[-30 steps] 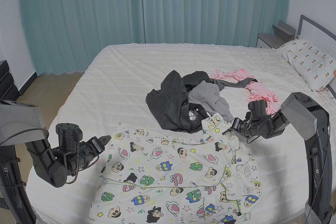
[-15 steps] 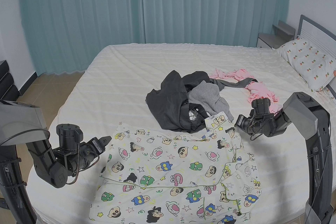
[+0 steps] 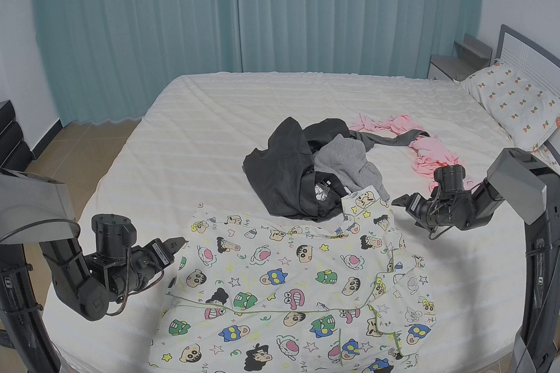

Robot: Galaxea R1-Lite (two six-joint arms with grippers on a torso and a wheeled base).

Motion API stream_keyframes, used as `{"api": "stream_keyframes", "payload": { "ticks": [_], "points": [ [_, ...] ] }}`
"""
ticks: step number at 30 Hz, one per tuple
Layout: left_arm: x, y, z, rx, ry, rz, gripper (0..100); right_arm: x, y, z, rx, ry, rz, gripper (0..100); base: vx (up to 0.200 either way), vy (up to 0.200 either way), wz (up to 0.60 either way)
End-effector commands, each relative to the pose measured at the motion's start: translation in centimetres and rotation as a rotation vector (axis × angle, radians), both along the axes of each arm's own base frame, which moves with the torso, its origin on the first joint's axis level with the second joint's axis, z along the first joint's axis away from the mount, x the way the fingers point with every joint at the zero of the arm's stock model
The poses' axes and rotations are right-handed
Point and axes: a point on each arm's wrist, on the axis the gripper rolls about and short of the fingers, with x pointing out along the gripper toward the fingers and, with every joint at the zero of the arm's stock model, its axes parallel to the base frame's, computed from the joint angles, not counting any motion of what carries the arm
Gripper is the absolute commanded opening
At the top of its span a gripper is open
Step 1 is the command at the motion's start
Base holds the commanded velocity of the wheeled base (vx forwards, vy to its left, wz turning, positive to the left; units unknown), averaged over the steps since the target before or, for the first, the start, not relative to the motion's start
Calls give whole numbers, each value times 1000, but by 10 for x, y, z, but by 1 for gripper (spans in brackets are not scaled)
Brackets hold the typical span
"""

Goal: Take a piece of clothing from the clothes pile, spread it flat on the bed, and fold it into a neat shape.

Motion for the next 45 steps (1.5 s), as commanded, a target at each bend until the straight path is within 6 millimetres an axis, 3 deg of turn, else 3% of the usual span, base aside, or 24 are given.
{"api": "stream_keyframes", "payload": {
  "ticks": [1, 7, 12, 22, 29, 38, 45],
  "points": [
    [-25, 0, 1, 5, 46, -19, 100, -63, 5, 36, 20, -16, 50, 100, -200, 0, 0],
    [-32, 2, 1, -4, 16, -18, 100, -119, 20, 28, 25, -59, 106, 100, -200, 0, 0],
    [-38, 0, 0, -1, 24, -32, 100, -150, 29, 22, 22, -76, 152, 100, -200, 0, 0],
    [-44, 2, -2, 4, 49, -32, 100, -180, 44, 20, 18, -48, 232, 100, -200, 180, 0],
    [-53, 5, -10, 26, 107, -60, 100, -197, 53, 7, 3, 30, 278, 100, 0, 0, 0],
    [-48, -1, -26, 44, 130, -145, 100, -200, 36, 11, 11, 15, 214, 100, 0, 0, 0],
    [-51, -15, -30, 36, 143, -185, 100, -224, 28, 12, -18, 25, 229, 100, 0, 0, 0]
  ]
}}
